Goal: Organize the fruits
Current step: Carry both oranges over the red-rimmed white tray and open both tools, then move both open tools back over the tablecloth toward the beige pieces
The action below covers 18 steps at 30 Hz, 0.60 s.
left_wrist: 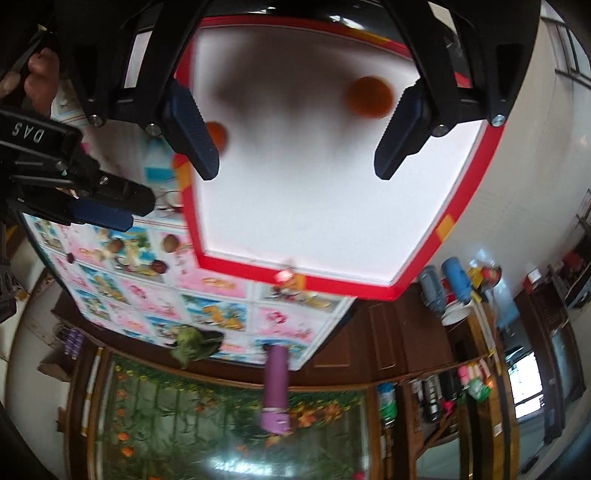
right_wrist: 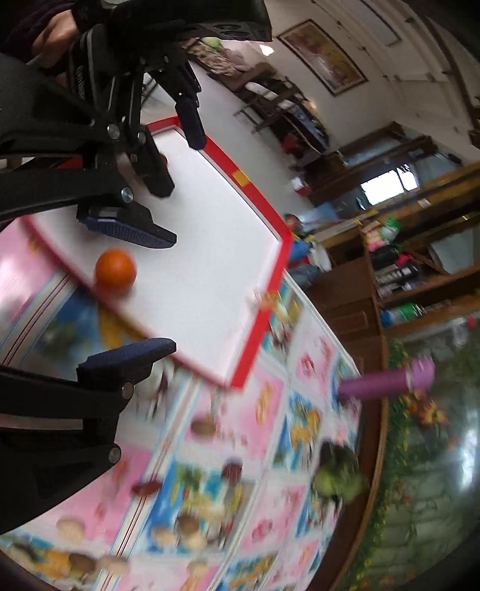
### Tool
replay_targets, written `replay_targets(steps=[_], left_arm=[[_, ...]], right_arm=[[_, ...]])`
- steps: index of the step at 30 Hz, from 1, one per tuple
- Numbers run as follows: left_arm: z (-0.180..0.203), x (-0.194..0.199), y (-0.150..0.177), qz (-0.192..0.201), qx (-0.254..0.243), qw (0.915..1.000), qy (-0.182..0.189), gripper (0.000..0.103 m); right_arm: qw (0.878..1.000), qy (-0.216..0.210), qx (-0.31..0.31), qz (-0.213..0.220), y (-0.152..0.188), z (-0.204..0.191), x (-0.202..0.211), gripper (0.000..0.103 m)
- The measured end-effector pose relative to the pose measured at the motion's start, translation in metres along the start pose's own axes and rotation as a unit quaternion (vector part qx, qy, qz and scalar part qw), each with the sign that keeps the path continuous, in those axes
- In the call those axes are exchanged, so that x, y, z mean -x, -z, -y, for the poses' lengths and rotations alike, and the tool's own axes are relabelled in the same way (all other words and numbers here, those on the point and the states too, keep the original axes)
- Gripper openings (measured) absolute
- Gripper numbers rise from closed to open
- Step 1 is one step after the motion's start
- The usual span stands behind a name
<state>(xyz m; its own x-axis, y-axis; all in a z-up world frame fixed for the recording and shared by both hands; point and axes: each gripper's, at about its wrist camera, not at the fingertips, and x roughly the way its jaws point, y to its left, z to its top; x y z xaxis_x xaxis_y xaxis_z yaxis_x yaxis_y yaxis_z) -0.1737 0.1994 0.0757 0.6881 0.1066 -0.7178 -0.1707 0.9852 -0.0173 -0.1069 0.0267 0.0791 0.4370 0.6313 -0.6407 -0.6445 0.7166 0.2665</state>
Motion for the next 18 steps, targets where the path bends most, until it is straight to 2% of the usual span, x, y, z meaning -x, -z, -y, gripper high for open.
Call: replay_targets(steps=[4, 9, 13, 18], left_arm=[[0.036, -0.001, -0.003, -0.003, -0.033, 0.9986, 0.042, 0.087], [0.093, -0.009, -0.003, -0.021, -0.082, 0.9914, 0.100, 0.087], [0.132, -0.014, 0.002, -0.037, -0.113, 0.9842, 0.131, 0.087], [0.168, -0.021, 0.007, -0.048, -0.143, 0.9782, 0.143, 0.087]], right_arm=[[0.998, 0.048, -0.029, 0.021, 0.017, 0.046, 0.045, 0.055], [0.990, 0.121, -0.065, 0.027, 0.051, 0.100, 0.097, 0.056], [0.986, 0.139, -0.087, 0.024, 0.073, 0.127, 0.120, 0.056], [0.982, 0.157, -0.108, 0.012, 0.087, 0.148, 0.123, 0.056]])
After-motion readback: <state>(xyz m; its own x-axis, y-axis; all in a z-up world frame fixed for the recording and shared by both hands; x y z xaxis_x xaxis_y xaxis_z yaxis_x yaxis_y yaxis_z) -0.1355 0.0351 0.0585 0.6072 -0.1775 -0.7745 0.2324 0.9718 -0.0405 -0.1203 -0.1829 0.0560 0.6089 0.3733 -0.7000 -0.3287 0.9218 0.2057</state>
